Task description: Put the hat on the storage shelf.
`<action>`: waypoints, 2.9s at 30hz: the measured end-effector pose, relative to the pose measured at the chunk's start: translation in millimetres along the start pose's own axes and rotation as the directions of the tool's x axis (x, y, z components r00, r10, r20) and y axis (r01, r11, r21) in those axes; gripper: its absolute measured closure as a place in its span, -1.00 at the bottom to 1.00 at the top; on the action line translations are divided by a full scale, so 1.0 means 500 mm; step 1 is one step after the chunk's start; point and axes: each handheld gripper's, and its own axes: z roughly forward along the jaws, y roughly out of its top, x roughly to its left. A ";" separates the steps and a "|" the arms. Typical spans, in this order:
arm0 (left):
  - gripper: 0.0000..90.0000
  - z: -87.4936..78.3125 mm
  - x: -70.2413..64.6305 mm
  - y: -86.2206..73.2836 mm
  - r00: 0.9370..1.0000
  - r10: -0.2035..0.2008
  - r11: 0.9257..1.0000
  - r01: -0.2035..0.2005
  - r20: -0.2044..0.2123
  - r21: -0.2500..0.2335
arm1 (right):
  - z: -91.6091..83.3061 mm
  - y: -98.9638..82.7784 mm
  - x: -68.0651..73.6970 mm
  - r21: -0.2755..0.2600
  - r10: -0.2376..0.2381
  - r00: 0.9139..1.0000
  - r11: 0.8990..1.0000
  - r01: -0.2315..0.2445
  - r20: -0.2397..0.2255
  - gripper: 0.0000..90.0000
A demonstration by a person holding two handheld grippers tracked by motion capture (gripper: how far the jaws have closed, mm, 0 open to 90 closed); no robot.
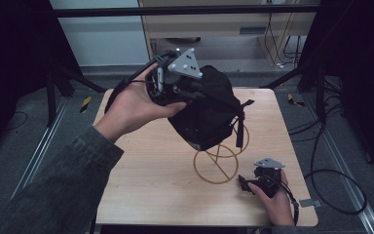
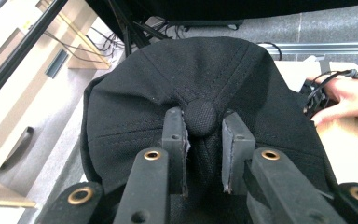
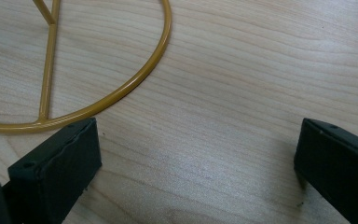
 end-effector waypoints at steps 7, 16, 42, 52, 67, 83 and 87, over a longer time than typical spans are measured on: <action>0.66 0.030 -0.005 0.015 1.000 0.005 1.000 -0.005 0.017 0.000 | 0.000 0.000 0.000 0.000 0.000 1.000 1.000 0.000 0.000 -0.99; 0.66 0.050 -0.009 0.022 1.000 0.003 1.000 -0.003 0.028 -0.001 | 0.000 0.000 0.000 0.000 0.000 1.000 1.000 0.000 0.000 -0.99; 0.65 0.174 -0.004 -0.001 0.997 -0.034 0.995 0.026 0.076 0.094 | 0.000 0.000 0.000 0.000 -0.001 1.000 1.000 0.001 0.000 -0.99; 0.64 0.206 -0.020 -0.013 0.994 -0.040 0.989 0.025 0.097 0.143 | 0.000 0.000 0.000 0.001 0.001 1.000 1.000 -0.001 0.000 -0.99; 0.58 0.228 -0.026 -0.033 0.993 -0.052 0.986 0.034 0.107 0.163 | 0.000 0.000 0.000 0.001 0.002 1.000 1.000 -0.002 -0.001 -0.99; 0.02 0.204 -0.023 -0.067 0.995 -0.084 0.990 0.078 0.051 0.120 | 0.000 0.000 0.000 0.001 0.001 1.000 1.000 -0.001 0.000 -0.99; -0.14 0.192 -0.026 -0.071 0.995 -0.084 0.992 0.079 0.048 0.099 | 0.000 0.000 0.000 0.001 0.001 1.000 1.000 -0.001 0.000 -0.99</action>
